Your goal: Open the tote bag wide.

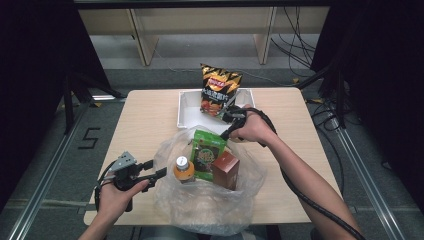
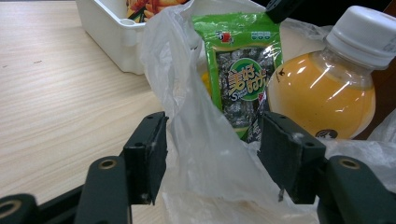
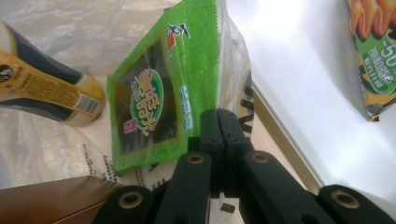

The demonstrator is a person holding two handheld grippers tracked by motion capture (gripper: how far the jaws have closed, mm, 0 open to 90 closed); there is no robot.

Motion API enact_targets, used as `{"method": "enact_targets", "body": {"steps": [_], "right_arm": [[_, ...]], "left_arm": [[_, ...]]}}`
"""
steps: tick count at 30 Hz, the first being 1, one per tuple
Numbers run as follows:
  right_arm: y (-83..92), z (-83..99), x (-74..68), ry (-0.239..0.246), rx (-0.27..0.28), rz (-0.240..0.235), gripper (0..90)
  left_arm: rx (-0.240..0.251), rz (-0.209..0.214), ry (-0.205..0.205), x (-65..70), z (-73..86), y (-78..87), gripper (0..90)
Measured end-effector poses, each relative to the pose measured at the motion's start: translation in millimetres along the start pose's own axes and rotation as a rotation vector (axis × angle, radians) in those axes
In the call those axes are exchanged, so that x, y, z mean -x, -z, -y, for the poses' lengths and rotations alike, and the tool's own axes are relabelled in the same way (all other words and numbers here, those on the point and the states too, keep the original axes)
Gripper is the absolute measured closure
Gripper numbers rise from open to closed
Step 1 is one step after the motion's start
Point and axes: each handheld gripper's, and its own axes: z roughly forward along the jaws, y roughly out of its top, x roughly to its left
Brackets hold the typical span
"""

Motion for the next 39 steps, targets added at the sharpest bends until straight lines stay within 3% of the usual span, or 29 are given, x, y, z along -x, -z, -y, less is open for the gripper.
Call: {"method": "enact_targets", "body": {"steps": [4,9,10,12,19,34,39], "right_arm": [[7.5,-2.9,-6.5,0.058,0.0,0.013,90.0],[13.5,-5.4,-14.5,0.061,0.007,0.011,90.0],[15.6,-6.7,-16.4,0.087,0.018,0.015,90.0],[17.1,-7.6,-19.0,0.075,0.027,0.003,90.0],[29.0,-11.5,-30.2,0.122,0.05,0.03,90.0],[22.4,-4.4,-38.0,0.18,0.004,0.014,90.0],[36.8,-9.4,-38.7,0.166,0.09,0.054,90.0]], "left_arm": [[0.003,0.0,-0.003,-0.3,-0.3,0.2,41.2],[0.005,0.0,-0.003,-0.4,-0.3,0.4,41.2],[0.004,0.0,-0.003,-0.4,-0.3,0.5,41.3],[0.005,0.0,-0.003,-0.4,-0.4,0.5,41.2],[0.005,-0.001,-0.004,-0.1,-0.7,0.2,41.3],[0.002,-0.001,-0.005,-0.1,-0.3,0.0,41.3],[0.006,-0.001,0.002,0.7,-0.4,-0.2,41.3]]}}
